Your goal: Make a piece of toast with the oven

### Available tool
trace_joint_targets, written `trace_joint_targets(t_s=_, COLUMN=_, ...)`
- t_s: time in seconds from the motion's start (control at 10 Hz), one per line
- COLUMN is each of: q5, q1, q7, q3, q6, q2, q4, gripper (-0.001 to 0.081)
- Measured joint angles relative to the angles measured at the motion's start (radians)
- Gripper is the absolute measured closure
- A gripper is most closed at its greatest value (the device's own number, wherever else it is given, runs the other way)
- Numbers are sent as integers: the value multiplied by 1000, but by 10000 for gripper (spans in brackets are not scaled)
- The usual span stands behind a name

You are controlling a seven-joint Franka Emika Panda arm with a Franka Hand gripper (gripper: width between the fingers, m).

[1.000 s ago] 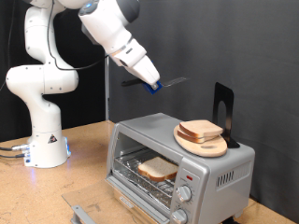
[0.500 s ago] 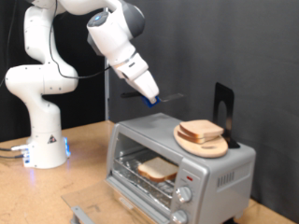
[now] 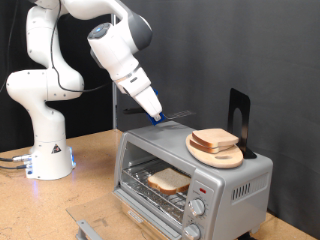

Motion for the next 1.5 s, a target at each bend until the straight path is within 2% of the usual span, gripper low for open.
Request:
trace_joint_targets(t_s=0.4, q5=0, q1=-1, q7=-16, q3=14, q6=83, q2=67, q4=-2, gripper=537)
trace_joint_targets(t_s=0.6, q5=0, q1=-1, q7=-20, q3=13, q6=91, q2=75, q4=1, gripper=535)
trace_joint_targets(t_s=0.7, q5=0, q1=-1, q7=-23, q3=11, q6=91, q2=77, q4=1, gripper=410)
trace_joint_targets(t_s=0.8, q5=0, q1=-1, q7=-25, q3=10, q6=91, q2=77, q4=1, gripper=410)
trace_joint_targets(t_s=0.9, q5=0, q1=-2, q7=-25, q3=8, q6=91, q2=77, q4=1, gripper=232)
trace_joint_targets(t_s=1.0, q5=0, q1=-4, q7=-25, q3=8, q6=91, q2=77, q4=1, gripper=142)
trace_joint_targets(t_s=1.5, q5=-10, q1=-7, q7=-25, q3=7, q6=90, q2=78, q4=1, gripper=124)
